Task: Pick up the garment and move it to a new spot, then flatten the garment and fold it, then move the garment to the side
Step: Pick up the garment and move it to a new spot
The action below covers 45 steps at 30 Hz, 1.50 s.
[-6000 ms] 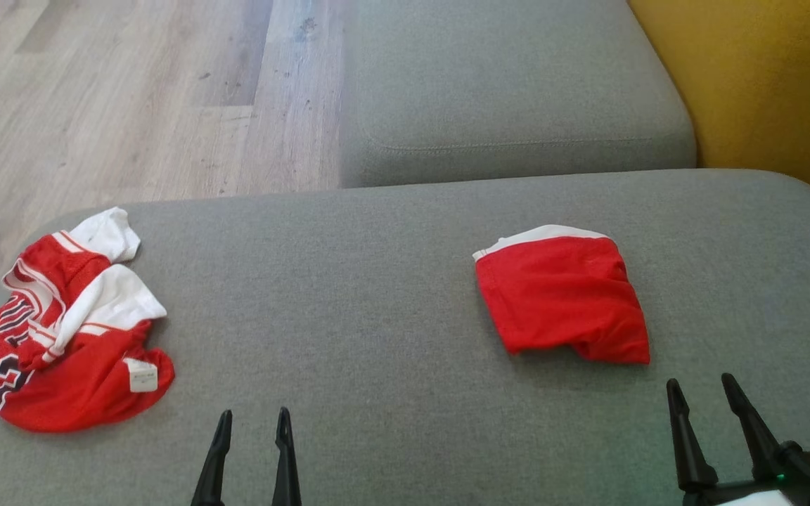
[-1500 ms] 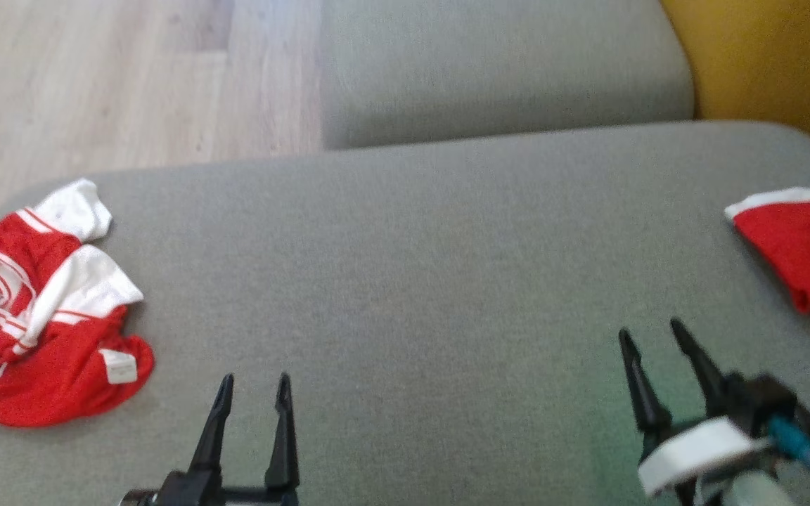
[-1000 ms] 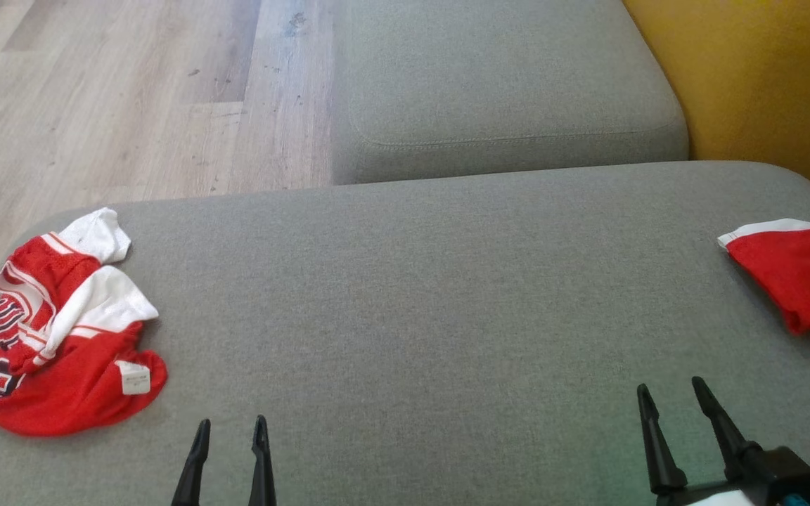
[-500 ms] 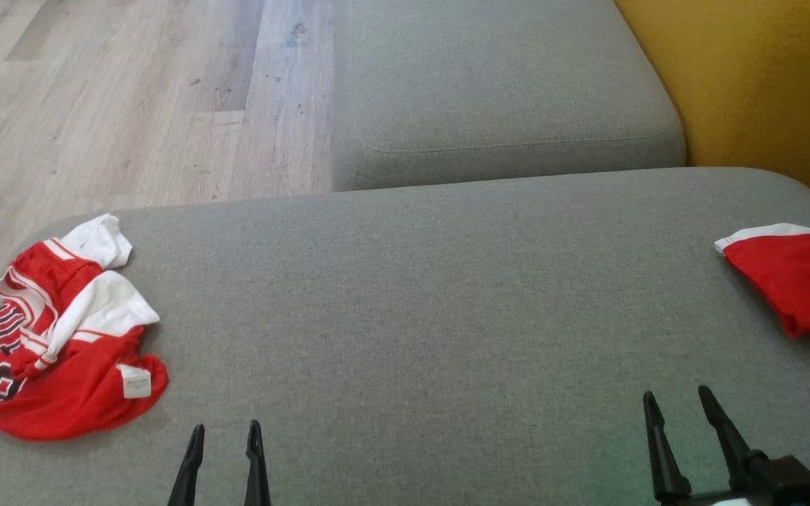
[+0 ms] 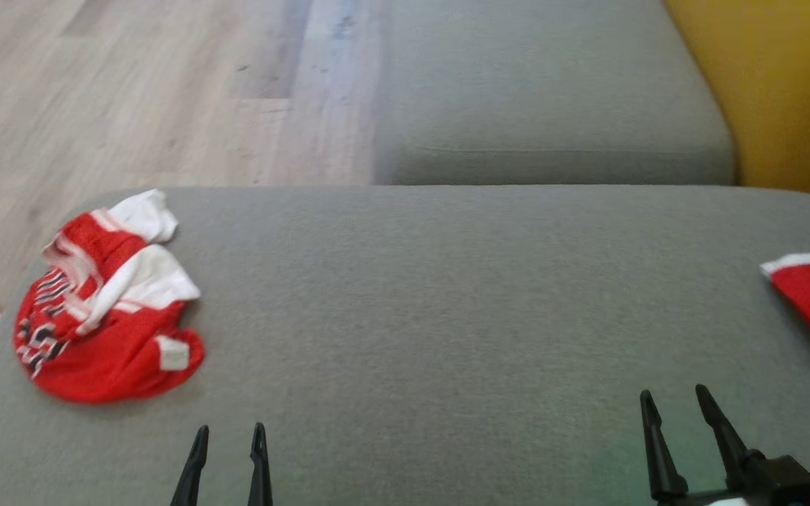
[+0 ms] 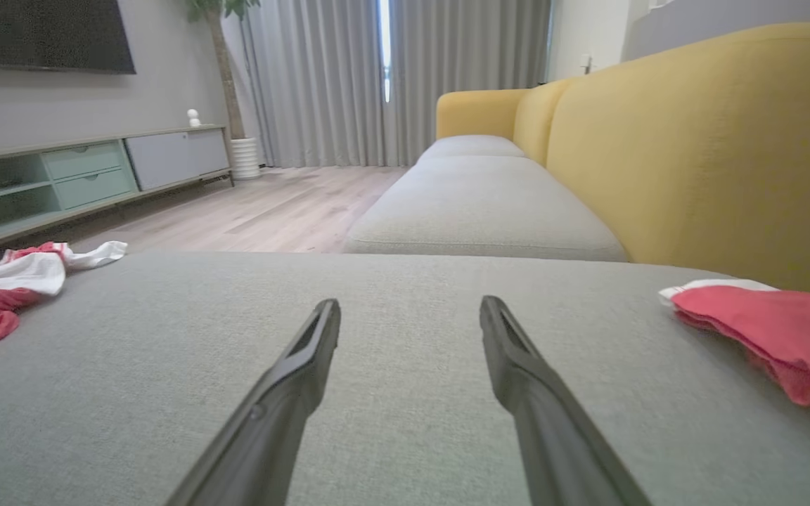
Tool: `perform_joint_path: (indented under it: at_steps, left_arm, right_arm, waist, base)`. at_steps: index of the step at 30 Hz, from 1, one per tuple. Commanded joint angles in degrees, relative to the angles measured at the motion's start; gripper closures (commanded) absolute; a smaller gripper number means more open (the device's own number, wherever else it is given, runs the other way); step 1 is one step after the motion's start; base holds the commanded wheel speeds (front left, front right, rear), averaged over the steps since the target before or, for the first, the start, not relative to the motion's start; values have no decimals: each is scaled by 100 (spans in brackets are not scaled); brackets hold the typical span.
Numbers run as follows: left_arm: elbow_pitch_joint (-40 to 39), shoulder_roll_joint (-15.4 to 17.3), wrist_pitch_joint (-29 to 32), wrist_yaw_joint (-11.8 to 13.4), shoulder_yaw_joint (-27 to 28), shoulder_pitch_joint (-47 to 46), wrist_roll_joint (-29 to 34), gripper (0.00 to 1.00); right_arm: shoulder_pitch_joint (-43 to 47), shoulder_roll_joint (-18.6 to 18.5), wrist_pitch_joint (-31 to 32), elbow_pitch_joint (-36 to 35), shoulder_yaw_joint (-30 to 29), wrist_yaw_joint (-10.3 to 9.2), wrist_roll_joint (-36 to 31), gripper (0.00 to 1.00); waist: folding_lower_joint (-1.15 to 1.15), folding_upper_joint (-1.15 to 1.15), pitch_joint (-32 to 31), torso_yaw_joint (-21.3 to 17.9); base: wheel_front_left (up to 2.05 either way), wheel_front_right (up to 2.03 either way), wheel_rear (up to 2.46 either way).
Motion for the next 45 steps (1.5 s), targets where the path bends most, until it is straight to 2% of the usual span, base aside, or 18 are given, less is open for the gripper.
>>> perform_joint_path:
  at_steps: [1, 11, 18, 29, 33, 37, 45]
  left_arm:
    - [-173, -17, -47, -1, 229, -305, 59, 0]
    - [-205, -17, -47, 102, 510, -310, 128, 0]
    - [-306, -17, -47, 166, 636, -307, 159, 0]
    - [-521, 163, -47, 150, 1036, -1026, 375, 0]
    - [-430, 249, -47, 109, 1134, -1905, 375, 0]
    - [162, 376, 222, 126, 1253, -3132, 277, 0]
    - [2144, 516, 1809, 138, 1335, -5521, -33, 0]
  right_arm:
    - [-175, -41, -63, -221, 141, 14, -34, 0]
    - [-348, -35, -63, -188, 299, 14, -56, 0]
    - [-365, -130, -63, -154, 305, 14, -72, 0]
    - [-402, -392, -63, -210, 346, 14, -115, 0]
    - [-527, -714, -63, -323, 339, 14, -140, 0]
    - [-679, -1133, -63, -437, 362, 14, -116, 0]
    - [-978, -1890, -63, -756, 262, 14, -43, 0]
  waist:
    - [0, 0, 67, 365]
    - [0, 0, 296, 1563]
    - [0, 0, 421, 2008]
    - [0, 0, 862, 1878]
    - [0, 0, 1410, 1735]
    - [0, 0, 1960, 1641]
    - [0, 0, 2897, 1557]
  base:
    - [0, 0, 0]
    - [0, 0, 0]
    - [0, 0, 0]
    - [0, 0, 0]
    - [0, 0, 0]
    - [0, 0, 0]
    - [0, 0, 0]
